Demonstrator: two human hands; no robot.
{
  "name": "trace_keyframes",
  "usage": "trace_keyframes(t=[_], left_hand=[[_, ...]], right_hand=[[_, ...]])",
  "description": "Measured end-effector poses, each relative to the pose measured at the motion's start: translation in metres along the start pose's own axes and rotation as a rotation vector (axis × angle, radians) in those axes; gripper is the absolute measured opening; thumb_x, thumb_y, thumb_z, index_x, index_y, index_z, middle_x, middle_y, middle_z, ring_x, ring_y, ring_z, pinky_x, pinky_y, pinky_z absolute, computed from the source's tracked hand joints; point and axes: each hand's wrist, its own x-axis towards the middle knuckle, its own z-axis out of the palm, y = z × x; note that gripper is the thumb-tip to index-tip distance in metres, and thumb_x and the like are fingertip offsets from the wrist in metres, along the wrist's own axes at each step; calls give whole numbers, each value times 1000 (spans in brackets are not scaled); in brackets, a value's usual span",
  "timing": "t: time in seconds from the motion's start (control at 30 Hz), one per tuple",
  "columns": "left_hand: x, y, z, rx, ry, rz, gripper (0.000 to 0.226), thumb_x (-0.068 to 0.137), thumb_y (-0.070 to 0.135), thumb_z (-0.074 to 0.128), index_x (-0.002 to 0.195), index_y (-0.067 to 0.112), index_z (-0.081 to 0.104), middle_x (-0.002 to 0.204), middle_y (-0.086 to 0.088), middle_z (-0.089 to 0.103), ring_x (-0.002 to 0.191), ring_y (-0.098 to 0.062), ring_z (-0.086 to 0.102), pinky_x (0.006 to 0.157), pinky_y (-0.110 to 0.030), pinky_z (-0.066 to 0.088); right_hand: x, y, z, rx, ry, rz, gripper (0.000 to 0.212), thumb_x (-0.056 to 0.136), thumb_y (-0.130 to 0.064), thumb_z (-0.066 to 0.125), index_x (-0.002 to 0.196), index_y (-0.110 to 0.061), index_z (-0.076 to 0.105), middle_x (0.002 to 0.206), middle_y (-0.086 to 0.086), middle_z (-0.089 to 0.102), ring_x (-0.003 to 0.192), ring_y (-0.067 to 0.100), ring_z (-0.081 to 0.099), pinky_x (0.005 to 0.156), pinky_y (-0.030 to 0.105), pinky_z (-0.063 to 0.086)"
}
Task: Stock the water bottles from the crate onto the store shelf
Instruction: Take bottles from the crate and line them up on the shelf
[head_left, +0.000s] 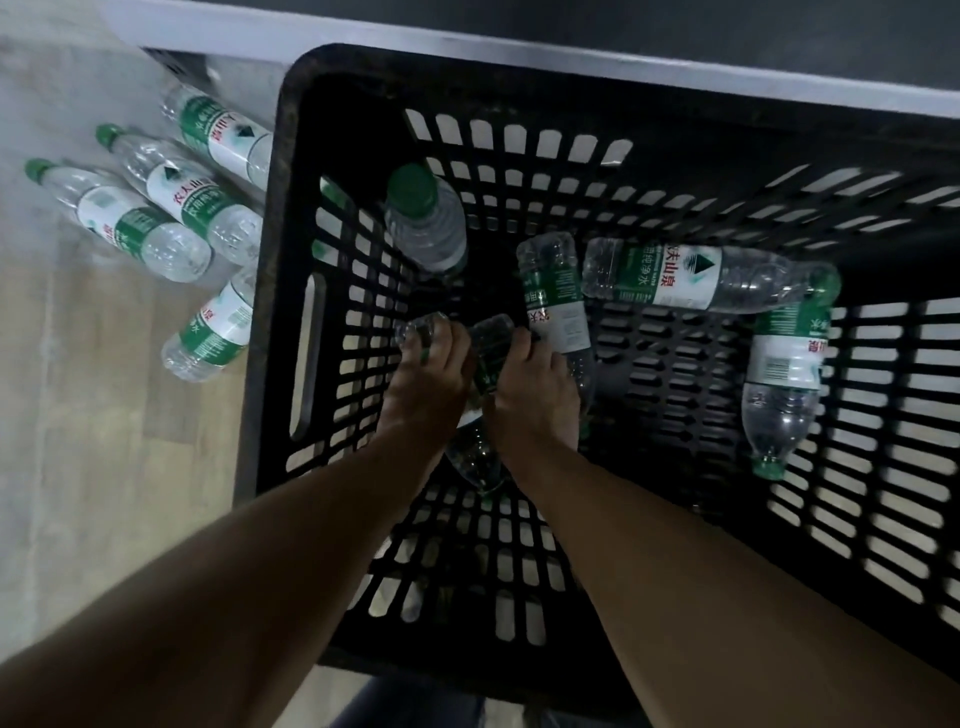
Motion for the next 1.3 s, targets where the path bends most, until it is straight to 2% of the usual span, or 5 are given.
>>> trace_keyframes(t=[0.17, 0.47, 0.7, 0.93, 1.3], left_hand=[[-7, -14, 0, 106, 212, 100, 45, 87, 43, 60, 121, 15, 67, 118, -7, 68, 111, -22, 64, 89, -40, 55], [-5, -10, 9, 101, 183, 69, 47, 88, 39, 58, 131, 18, 59, 134, -8, 58, 126, -25, 54, 103, -47, 47], [4, -14, -6, 51, 278, 177, 31, 88, 25, 47, 104, 17, 73, 103, -6, 70, 99, -26, 67, 87, -40, 55], [-11, -19, -42, -34, -9, 104, 37, 92, 24, 51, 127, 13, 55, 136, -12, 42, 130, -32, 37, 111, -48, 31], [-50, 22, -42, -842, -487, -618, 80, 76, 68, 62, 126, 6, 51, 127, -13, 50, 117, -32, 51, 85, -39, 50]], right_hand=[[-1, -1, -10, 104, 0, 131, 62, 89, -15, 65, 142, -7, 34, 133, 9, 51, 119, 24, 49, 95, 33, 45], [10, -7, 6, -19, 2, 108, 59, 100, -9, 45, 150, 1, 15, 139, 22, 43, 123, 31, 44, 100, 36, 40], [0, 12, -3, 126, 34, 98, 71, 76, -28, 79, 132, -10, 38, 133, 9, 48, 124, 28, 38, 100, 37, 40], [-29, 70, -55, 876, 311, 880, 78, 63, -42, 88, 125, -17, 48, 120, 0, 58, 109, 21, 60, 85, 26, 48], [-69, 122, -64, 1751, 192, 1596, 40, 88, -43, 68, 115, -14, 62, 121, 2, 59, 92, 17, 60, 87, 25, 56]])
